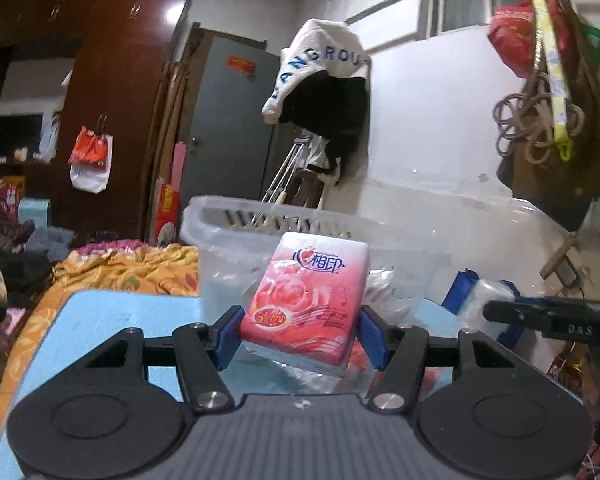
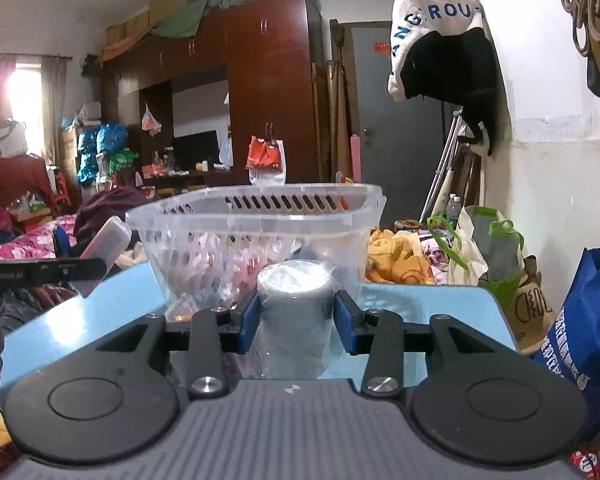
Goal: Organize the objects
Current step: 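Lift both items over the basket and open both grippers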
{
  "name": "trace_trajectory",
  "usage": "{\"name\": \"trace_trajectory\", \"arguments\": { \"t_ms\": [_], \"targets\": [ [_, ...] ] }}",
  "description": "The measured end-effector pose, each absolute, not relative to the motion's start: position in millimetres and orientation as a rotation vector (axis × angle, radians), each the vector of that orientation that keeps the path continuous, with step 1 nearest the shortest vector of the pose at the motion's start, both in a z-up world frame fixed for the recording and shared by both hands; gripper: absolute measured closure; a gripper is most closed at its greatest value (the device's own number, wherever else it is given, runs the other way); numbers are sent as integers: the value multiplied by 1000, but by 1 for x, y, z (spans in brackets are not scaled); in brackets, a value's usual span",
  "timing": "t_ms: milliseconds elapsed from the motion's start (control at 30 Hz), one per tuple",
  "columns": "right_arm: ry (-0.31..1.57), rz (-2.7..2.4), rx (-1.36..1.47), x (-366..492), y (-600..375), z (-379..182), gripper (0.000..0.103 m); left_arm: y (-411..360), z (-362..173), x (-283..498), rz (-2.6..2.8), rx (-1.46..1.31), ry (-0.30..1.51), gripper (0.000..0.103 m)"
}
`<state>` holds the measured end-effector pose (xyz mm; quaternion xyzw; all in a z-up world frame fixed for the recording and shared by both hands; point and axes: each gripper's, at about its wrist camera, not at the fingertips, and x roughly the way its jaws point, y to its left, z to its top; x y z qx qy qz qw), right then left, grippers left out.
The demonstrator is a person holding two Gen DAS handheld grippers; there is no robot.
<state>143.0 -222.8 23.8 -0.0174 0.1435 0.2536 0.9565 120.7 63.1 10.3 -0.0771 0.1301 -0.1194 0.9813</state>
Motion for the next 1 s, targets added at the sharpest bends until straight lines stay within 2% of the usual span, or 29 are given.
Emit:
{"name": "trace_trajectory", "arguments": {
  "t_ms": [300, 567, 667, 733, 800, 933, 967, 1000],
  "targets": [
    [188, 549, -63, 133, -204, 73, 59, 34, 84, 117, -283, -131, 177, 39],
    [6, 550, -92, 168, -177, 118, 59, 24, 136, 178, -201, -133, 197, 41],
    [31, 547, -99, 192, -170, 121, 59, 24, 129, 212, -171, -118, 263, 42],
    [90, 545, -91, 212, -165, 117, 59, 26, 117, 240, -150, -111, 338, 47],
    [146, 525, -94, 230, -159, 108, 59, 31, 103, 263, -135, -138, 405, 58],
    [189, 519, -98, 239, -158, 93, 59, 42, 86, 263, -140, -160, 395, 57],
    [196, 519, -101, 241, -158, 90, 59, 43, 84, 259, -128, -151, 377, 55],
    [205, 513, -102, 243, -157, 87, 59, 45, 82, 255, -122, -149, 361, 49]
  ]
}}
